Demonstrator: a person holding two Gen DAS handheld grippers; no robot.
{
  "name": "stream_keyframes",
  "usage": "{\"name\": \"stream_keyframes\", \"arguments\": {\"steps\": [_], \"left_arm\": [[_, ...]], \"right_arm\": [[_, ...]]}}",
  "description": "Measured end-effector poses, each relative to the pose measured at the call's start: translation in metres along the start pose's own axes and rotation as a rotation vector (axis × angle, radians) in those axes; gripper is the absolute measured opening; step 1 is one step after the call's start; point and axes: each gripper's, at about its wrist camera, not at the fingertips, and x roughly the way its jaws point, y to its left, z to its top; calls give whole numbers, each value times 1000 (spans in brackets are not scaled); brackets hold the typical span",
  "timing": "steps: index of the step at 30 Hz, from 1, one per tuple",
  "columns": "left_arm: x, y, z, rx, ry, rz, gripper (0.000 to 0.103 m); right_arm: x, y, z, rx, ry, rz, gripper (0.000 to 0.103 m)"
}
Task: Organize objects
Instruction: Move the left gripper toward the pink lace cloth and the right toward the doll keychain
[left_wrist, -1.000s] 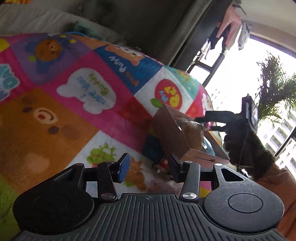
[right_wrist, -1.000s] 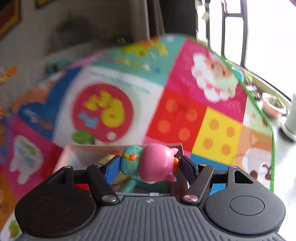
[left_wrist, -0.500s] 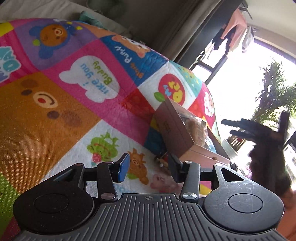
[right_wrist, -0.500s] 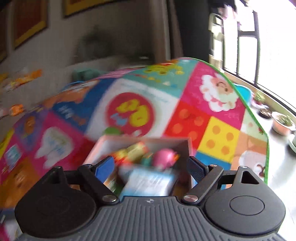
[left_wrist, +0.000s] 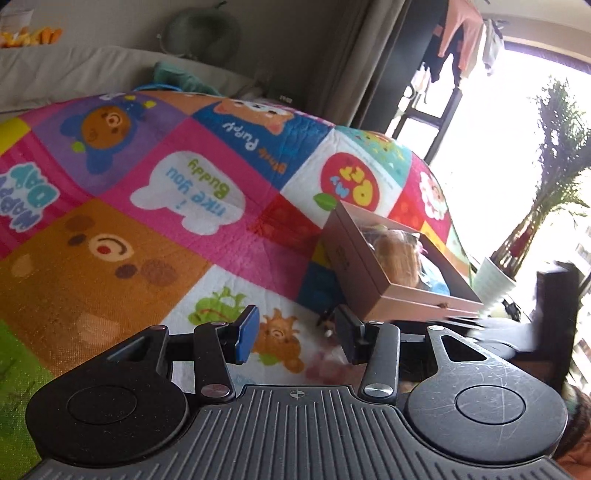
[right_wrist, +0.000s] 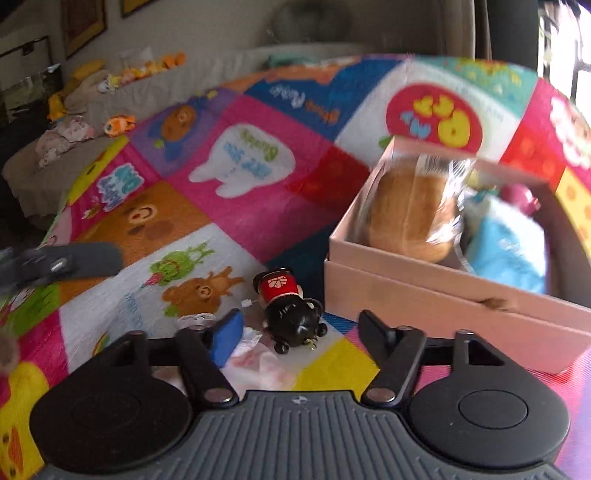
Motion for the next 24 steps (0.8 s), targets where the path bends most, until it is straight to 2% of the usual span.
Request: {"name": "stream_keyframes", "arguments": {"steps": [2,10,13,17,19,21,24], "left_arm": [[1,-2,-1,11,11,-10,49],[13,-6,-10,19,67,-30,49],[16,-8,-13,23,81,-40,49],[19,-13,-16,29,96,-44,49],[20,-17,-17,36,100,-50,49],[20,-21,-17,47,103,-62,49],[19,-30,-18,75,104,-100,49]], "right_arm": [[5,-1,3,16,15,17,40],[-49,-28,-15,86,-84,11,40],[-71,-50,-31,135,-106,-43,40],[-83,-79,-58,212,-81,-130,40],[-87,-88,-71,244,-90,-152,46],[-90,-90,-80,257,-98,-184,70],[-88,-87,-91,255,-119,-231,83]]}}
